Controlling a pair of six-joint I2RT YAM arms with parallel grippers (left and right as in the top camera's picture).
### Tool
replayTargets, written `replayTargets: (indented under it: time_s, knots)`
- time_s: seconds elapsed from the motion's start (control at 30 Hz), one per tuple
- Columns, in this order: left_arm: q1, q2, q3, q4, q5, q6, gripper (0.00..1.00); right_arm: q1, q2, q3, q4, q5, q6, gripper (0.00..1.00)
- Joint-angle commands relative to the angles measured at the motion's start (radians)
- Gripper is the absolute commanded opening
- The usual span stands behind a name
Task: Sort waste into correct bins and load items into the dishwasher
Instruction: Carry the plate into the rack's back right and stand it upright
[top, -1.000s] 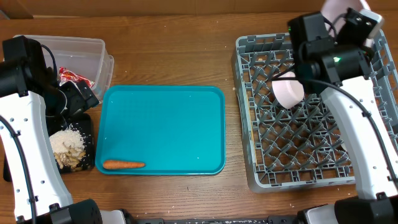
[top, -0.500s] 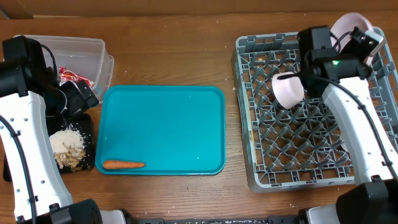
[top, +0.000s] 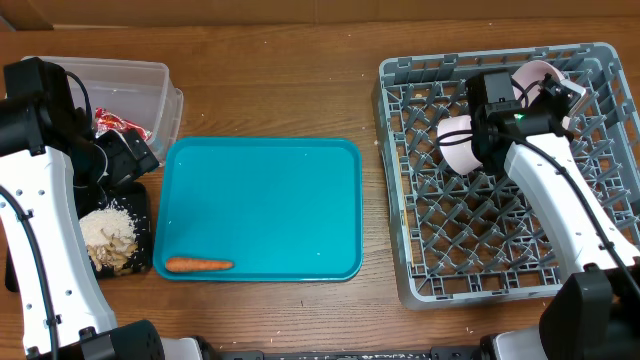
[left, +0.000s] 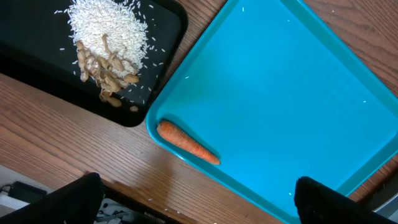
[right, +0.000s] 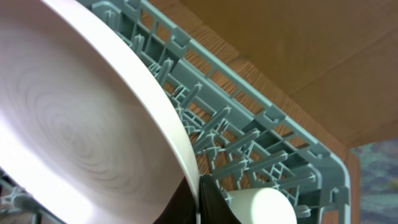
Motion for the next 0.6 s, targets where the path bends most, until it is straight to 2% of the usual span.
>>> replayTargets:
  time_s: [0.0, 0.1, 0.13, 0.17, 0.2, 0.23, 0.37, 0.57]
  knots:
    - [0.001, -0.008, 0.013, 0.001, -0.005, 0.023, 1.00, 0.018, -0.003, 0.001, 0.004, -0.103, 0.014, 0.04]
    - [0.001, -0.008, 0.013, 0.001, -0.003, 0.022, 1.00, 0.042, -0.004, 0.001, -0.003, -0.217, 0.010, 0.09]
    - [0.001, -0.008, 0.013, 0.001, -0.003, 0.022, 1.00, 0.051, -0.004, 0.001, -0.006, -0.240, 0.010, 0.21]
    - [0.001, -0.008, 0.013, 0.002, -0.003, 0.023, 1.00, 0.062, -0.004, 0.001, -0.015, -0.254, 0.011, 0.48]
    - [0.001, -0.008, 0.013, 0.001, -0.003, 0.022, 1.00, 0.074, -0.005, 0.001, -0.026, -0.261, 0.011, 0.68]
    - [0.001, -0.008, 0.013, 0.001, -0.003, 0.022, 1.00, 0.084, -0.006, 0.002, -0.033, -0.263, 0.011, 0.75]
    - [0.001, -0.008, 0.013, 0.001, -0.003, 0.023, 1.00, 0.121, -0.029, 0.003, -0.041, -0.256, 0.011, 0.87]
    - [0.001, -0.008, 0.013, 0.001, -0.003, 0.023, 1.00, 0.127, -0.126, 0.034, -0.048, -0.301, 0.008, 0.98]
